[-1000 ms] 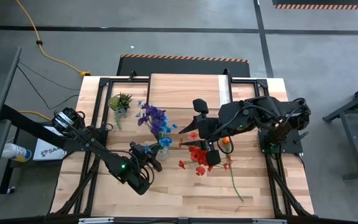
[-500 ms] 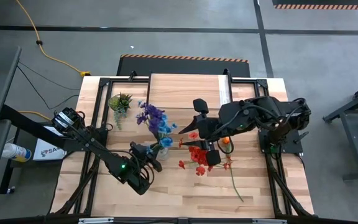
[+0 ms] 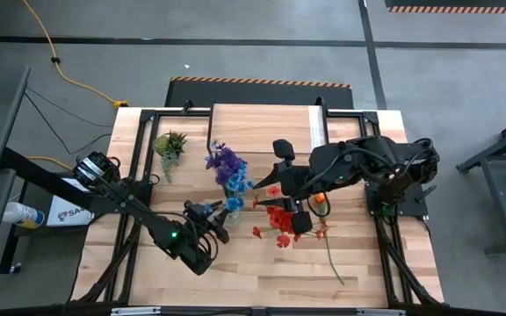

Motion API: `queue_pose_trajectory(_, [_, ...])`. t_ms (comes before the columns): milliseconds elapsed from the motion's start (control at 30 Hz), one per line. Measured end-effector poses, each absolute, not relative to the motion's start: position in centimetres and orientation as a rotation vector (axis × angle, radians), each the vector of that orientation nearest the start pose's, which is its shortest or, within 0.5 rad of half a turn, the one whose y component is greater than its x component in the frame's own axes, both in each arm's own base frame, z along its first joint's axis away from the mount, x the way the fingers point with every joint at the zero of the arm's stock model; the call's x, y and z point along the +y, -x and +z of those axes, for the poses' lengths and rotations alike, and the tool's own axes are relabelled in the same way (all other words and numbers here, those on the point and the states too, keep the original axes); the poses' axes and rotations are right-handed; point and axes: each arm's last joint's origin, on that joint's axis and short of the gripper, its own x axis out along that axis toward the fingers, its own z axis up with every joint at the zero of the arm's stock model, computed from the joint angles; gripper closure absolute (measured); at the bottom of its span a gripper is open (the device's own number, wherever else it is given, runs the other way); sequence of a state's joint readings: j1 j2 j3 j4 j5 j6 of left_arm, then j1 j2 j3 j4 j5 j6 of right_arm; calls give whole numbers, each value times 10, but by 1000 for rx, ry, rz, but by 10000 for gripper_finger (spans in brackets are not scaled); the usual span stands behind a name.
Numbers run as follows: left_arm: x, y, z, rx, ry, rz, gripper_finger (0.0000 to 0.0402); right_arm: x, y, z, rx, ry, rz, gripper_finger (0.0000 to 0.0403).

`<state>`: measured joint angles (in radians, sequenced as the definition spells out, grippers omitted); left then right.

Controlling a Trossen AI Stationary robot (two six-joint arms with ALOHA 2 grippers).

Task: Pick and place flowers into a vace then onto a shelf
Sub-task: Put the purple flowers into the left transparent vase, then put the orange tulip into the left transparent vase

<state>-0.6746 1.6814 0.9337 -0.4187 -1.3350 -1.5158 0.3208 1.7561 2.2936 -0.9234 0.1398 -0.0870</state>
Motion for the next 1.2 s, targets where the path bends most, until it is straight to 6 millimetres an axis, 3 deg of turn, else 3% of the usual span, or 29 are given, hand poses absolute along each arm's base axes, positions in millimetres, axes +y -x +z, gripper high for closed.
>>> queue_pose_trajectory(500, [-179,-240,176,17,409,783,217,102,-321,502,387,171,193,263])
queue_pose_trajectory(867, [-178,-240,179,-62,373,806,231,102,-321,502,388,171,191,263])
queue_pose_trajectory(1200, [-181,-235,178,33,383,767,232,102,-321,501,399,162,189,263])
